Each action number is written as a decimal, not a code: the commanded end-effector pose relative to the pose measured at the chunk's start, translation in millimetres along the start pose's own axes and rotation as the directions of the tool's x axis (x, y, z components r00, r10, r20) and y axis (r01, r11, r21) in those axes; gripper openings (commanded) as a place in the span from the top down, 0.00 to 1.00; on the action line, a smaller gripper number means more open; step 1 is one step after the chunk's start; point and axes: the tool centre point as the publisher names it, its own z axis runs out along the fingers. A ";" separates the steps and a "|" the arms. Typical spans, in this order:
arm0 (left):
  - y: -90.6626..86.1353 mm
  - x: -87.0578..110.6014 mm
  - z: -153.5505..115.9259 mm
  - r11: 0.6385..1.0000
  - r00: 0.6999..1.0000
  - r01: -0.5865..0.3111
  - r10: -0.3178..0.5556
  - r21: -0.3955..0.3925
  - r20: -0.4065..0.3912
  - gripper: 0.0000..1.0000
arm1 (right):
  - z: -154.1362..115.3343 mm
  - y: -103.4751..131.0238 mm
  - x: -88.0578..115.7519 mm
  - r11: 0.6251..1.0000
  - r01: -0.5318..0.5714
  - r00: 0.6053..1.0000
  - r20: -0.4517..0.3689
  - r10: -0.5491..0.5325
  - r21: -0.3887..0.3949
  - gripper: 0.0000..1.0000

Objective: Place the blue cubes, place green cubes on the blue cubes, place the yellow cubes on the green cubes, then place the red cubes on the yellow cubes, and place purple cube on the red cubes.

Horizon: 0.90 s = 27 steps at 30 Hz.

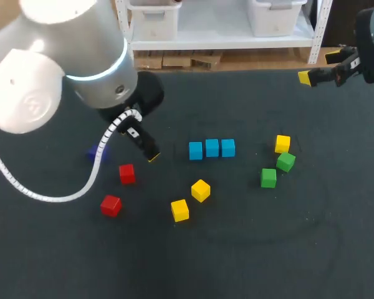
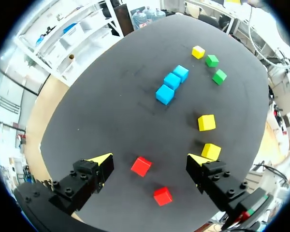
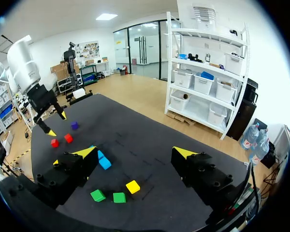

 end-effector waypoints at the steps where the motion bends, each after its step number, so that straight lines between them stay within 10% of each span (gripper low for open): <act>1: 9.8 9.9 -4.8 0.999 0.996 0.034 -0.033 -0.010 0.088 0.00 | 0.7 -0.1 0.3 1.000 0.000 1.000 0.001 0.000 0.001 0.00; 27: 110.5 47.2 -50.7 0.895 0.848 0.433 -0.364 -0.107 0.386 0.00 | 0.7 -0.1 0.3 1.000 0.000 1.000 0.001 0.000 0.001 0.00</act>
